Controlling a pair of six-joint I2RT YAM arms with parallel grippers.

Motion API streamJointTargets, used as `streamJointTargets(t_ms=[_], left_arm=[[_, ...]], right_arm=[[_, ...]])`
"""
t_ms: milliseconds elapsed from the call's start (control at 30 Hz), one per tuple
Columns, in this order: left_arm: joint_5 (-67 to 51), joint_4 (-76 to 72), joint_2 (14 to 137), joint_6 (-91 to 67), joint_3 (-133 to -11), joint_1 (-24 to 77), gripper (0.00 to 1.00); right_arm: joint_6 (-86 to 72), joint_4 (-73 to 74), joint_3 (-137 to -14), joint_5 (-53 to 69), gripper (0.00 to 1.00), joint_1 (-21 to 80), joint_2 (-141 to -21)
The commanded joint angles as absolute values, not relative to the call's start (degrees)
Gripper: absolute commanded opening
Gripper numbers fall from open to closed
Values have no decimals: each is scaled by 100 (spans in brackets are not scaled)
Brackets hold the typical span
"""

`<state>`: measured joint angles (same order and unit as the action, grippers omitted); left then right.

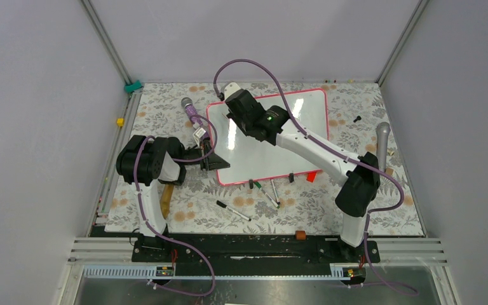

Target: Write a sentence on the whiteboard

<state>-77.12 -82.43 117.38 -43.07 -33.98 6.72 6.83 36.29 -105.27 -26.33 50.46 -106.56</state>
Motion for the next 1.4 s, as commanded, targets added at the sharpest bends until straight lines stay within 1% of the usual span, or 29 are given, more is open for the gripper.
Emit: streamJointTargets(t_ms=[0,633,1367], left_arm=[[-7745,-8415,11650,-4052,-3309,683,0],[-7736,-8420,11646,-4052,-3324,676,0],[-7739,-8413,11654,-4052,-3322,675,0]], right_arm=[[731,3438,-10775,-2525,0,5010,-10767],[723,3500,-10678,-2017,0,5010,-10714],[714,3847,-10456,-2019,0,5004,-10628]])
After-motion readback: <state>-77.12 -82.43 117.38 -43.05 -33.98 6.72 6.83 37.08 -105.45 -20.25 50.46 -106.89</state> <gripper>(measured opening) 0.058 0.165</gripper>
